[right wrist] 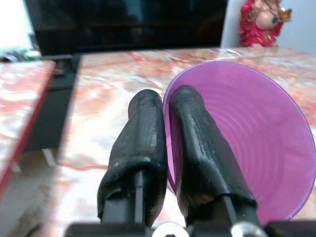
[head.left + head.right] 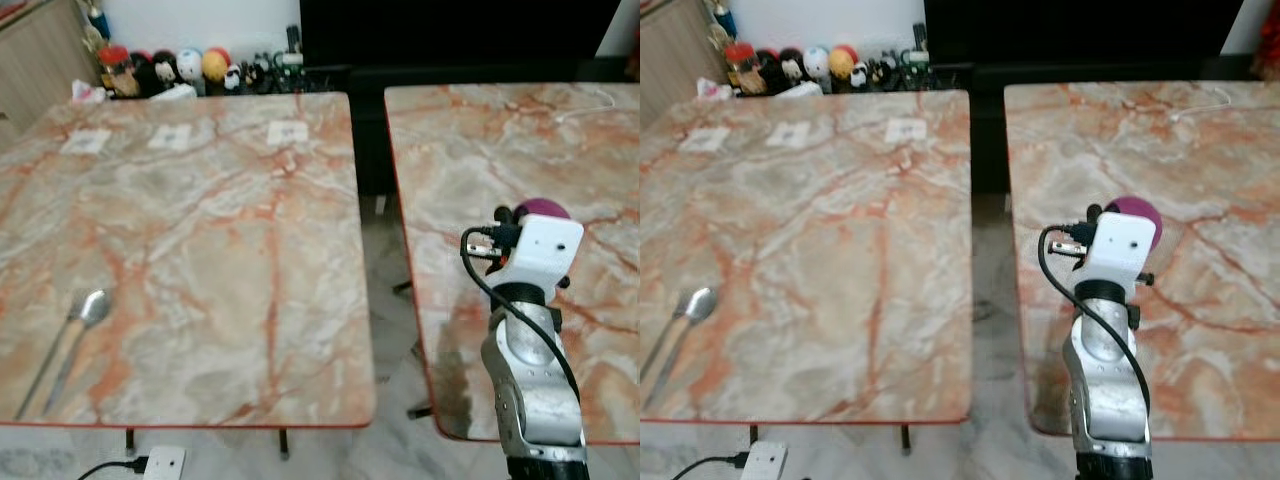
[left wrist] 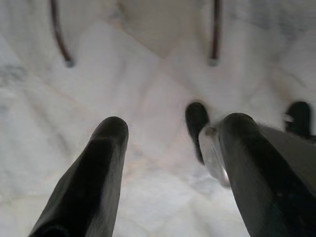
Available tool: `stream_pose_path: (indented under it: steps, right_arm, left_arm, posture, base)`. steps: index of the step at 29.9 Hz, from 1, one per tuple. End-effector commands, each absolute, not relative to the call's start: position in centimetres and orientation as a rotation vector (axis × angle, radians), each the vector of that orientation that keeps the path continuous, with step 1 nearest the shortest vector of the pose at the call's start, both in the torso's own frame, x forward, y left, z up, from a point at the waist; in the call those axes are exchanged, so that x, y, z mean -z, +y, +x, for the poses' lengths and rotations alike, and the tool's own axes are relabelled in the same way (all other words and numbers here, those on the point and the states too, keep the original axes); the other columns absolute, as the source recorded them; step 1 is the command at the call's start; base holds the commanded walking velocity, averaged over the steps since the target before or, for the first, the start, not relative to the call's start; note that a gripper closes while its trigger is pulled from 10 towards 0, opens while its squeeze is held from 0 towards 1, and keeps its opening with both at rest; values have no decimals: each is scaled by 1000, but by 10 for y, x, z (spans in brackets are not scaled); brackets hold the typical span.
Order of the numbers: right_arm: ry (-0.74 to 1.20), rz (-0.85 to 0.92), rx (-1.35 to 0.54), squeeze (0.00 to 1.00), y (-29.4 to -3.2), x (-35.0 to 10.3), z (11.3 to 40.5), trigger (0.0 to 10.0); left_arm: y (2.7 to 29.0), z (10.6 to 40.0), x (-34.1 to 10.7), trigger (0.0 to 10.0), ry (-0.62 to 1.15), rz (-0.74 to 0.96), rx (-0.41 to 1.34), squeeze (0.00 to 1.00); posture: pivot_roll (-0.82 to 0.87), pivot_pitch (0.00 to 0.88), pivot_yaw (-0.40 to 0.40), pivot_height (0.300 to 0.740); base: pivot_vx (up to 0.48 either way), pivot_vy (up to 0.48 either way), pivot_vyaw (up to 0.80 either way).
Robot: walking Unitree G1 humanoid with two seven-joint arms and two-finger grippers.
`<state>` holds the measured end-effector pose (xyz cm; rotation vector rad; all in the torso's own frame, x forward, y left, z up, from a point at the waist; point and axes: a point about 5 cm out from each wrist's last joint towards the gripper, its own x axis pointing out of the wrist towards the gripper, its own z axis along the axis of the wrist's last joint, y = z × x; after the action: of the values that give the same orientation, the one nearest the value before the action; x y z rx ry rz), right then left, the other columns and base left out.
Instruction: Setting the table
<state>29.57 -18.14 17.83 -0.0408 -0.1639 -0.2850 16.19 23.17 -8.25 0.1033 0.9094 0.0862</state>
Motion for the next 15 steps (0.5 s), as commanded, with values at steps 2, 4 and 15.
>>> stream_pose_path:
  steps: [2,4,15]
  right_arm:
    - [-168,-32,285,0,-180,-180,296,10000]
    - [-167,-33,284,0,-180,-180,296,10000]
    - [-177,-32,292,0,-180,-185,296,10000]
  left_arm:
    - [237,155,85,10000,939,113,-97,0]
    - [237,155,85,10000,939,113,-98,0]
    - [238,154,85,10000,943,116,-106,0]
  posture:
    - [-128,124,35,740]
    - [-128,123,35,740]
    - [-134,125,33,740]
  base:
    - [0,-480,0]
    - [0,-480,0]
    - [0,-421,0]
